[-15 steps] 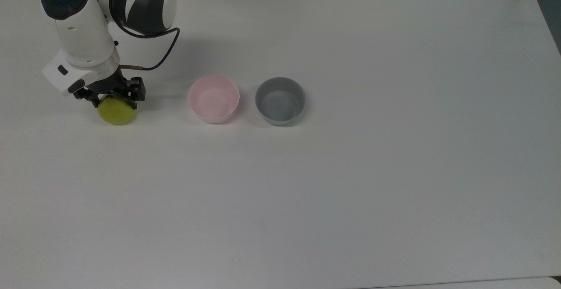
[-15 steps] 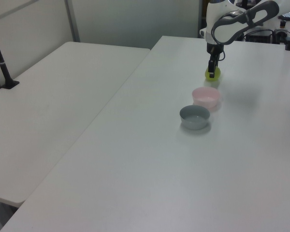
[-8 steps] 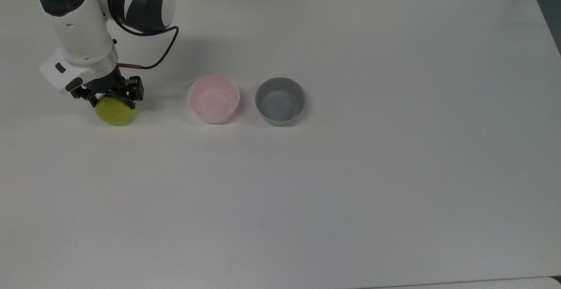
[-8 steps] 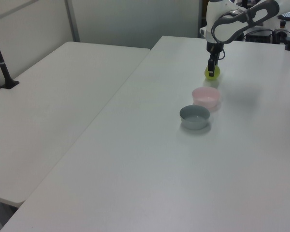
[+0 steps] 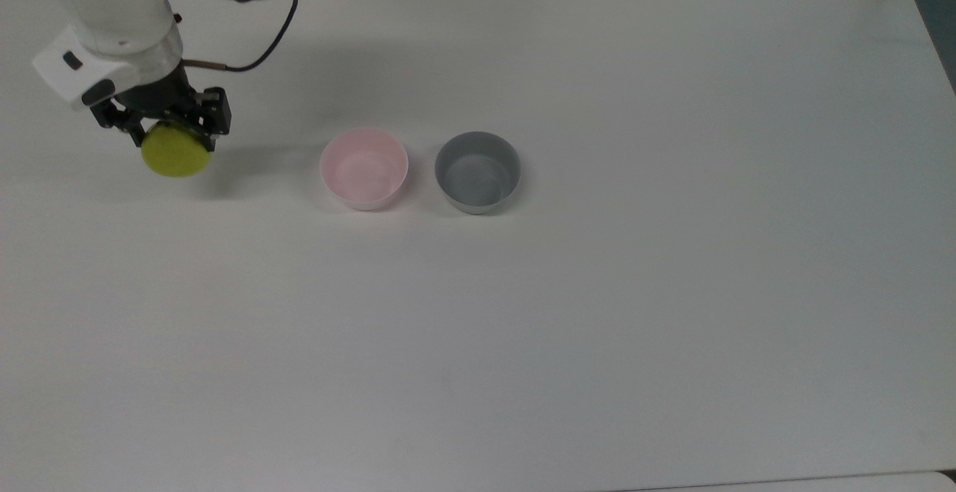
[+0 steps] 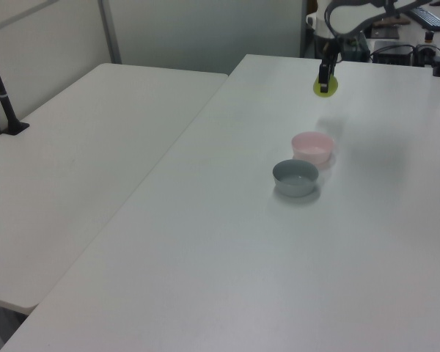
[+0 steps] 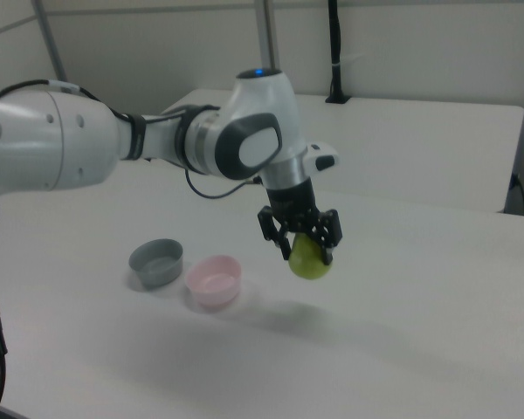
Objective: Place the pear in the bowl
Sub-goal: 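Lift the green pear up off the table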
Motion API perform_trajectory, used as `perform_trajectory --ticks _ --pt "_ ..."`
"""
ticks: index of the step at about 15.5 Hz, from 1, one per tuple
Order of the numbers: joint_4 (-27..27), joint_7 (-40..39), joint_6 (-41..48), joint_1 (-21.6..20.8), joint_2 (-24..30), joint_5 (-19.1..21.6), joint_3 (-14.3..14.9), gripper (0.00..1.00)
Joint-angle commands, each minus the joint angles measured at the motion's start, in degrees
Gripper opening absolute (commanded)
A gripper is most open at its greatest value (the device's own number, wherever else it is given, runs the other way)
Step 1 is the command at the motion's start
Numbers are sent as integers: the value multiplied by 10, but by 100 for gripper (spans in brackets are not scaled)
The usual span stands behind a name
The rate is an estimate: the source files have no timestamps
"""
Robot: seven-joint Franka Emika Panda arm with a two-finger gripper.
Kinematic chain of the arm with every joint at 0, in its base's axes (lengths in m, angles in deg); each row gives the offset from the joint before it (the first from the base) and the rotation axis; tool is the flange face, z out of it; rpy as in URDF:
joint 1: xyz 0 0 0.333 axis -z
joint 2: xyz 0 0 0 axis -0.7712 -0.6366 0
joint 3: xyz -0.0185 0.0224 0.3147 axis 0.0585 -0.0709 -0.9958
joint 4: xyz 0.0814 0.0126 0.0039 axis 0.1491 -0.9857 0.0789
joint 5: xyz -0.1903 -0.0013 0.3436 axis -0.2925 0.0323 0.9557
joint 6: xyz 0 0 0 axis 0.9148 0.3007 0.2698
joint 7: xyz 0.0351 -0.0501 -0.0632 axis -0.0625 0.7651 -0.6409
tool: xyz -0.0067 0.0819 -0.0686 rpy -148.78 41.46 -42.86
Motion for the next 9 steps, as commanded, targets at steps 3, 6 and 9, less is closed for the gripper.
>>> perform_trajectory --ticks 3,6,9 --pt "12 5 65 -20 50 19 1 40" --pt "6 17 76 -38 65 18 -9 40" --pt "-11 54 76 -73 82 14 -9 40"
